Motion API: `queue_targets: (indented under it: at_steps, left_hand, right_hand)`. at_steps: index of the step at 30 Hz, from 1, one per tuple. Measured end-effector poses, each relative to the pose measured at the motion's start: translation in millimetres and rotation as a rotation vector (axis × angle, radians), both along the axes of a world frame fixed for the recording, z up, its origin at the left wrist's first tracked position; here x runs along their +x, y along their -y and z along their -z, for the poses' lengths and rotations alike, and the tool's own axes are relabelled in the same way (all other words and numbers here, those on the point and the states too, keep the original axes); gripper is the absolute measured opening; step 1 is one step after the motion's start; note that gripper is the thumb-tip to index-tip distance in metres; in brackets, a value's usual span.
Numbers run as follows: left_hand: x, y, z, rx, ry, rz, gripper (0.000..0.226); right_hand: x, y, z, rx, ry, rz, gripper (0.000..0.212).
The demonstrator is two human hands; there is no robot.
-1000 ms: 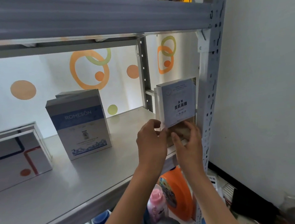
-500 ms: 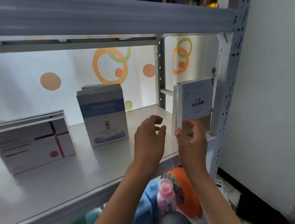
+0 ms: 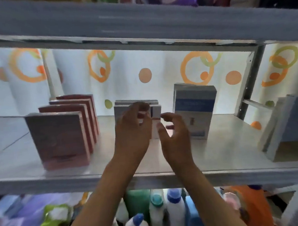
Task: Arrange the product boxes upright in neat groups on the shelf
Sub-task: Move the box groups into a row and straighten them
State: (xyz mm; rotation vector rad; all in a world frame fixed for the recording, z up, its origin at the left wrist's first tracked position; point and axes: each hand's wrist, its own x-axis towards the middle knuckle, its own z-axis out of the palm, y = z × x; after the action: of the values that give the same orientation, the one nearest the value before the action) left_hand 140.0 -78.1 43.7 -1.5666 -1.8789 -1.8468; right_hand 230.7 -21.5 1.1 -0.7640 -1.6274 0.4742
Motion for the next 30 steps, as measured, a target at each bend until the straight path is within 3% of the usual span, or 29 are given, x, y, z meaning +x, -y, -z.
queue_targets:
  at_steps: [8, 15, 19, 22, 26, 30]
  left_hand:
    - [-95.8, 58.0, -8.9, 0.152, -0.069, -0.285, 0.013]
    - [-158.1, 81.2, 5.5, 0.212, -0.325, -0.377, 0.055]
    - [-178.2, 82.3, 23.6, 0.111, -0.169, -0.373, 0.095]
    - [-184.8, 78.9, 39.5, 0.072, -0.063, -0.307, 0.118]
    - [-193.7, 72.7, 58.3, 0.045, 0.115, -0.234, 0.130]
    - [-201.3, 66.6, 69.3, -0.017, 0.181, -0.194, 0.134]
  right_hand:
    - [-109.1, -4.0, -44.3, 0.014, 0.081, -0.230, 0.018]
    - [-177.4, -32.0, -97.9, -0.064, 0.126, -0.331, 0.023]
    - [-213.5, -57.6, -112.4, -0.259, 0.277, -0.463, 0.029]
    - [-235.9, -80.6, -114.3, -0.442, 0.299, -0.521, 0.019]
    - [-253.8, -100.6, -112.2, -0.612, 0.491, -0.595, 0.048]
    - [-262.4, -113.1, -112.6, -0.781, 0.585, -0.678, 0.060]
